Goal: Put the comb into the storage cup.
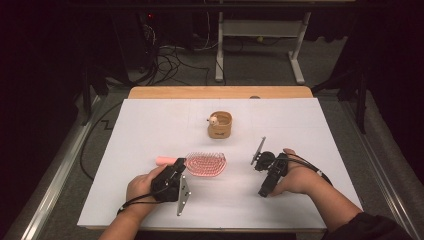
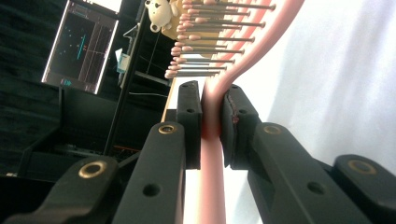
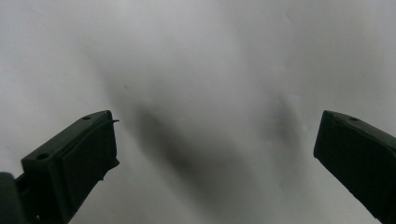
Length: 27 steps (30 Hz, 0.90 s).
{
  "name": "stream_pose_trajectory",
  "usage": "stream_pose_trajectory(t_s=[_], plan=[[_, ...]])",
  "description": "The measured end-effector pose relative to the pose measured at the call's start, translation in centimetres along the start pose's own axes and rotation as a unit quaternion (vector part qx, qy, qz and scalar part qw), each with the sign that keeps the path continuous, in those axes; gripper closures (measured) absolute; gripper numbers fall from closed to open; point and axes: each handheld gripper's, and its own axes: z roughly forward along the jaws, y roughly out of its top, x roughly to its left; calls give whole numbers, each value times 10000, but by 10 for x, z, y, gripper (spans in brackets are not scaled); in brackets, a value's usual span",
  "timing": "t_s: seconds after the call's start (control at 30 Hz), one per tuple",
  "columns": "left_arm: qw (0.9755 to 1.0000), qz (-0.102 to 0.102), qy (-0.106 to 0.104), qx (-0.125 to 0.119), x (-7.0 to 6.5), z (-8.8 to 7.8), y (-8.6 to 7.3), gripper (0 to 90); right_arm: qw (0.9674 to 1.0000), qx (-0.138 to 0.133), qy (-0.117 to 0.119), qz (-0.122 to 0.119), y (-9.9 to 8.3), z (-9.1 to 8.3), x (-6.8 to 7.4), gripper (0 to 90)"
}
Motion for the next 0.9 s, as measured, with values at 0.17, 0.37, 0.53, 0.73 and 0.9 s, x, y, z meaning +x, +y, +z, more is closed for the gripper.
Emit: stream_pose_trajectory(t_s=[0.17,0.37,0.53,0.73,0.9], plan=[[10000,-12,-19,-7,0,0,0,800,9999,26,-63,92,-14,8,-8,2],[10000,5,-5,-2,0,0,0,801,9997,-16,-84,217,-31,13,-15,2],[10000,-25,-2,10,1,0,0,801,9993,-272,-118,224,-36,9,-15,2],[9999,-130,-48,17,3,-1,-1,801,9963,-768,-226,298,-37,6,-16,2],[9995,-306,-61,-17,6,-2,-2,801,9886,-1400,-227,510,-39,7,-15,2]])
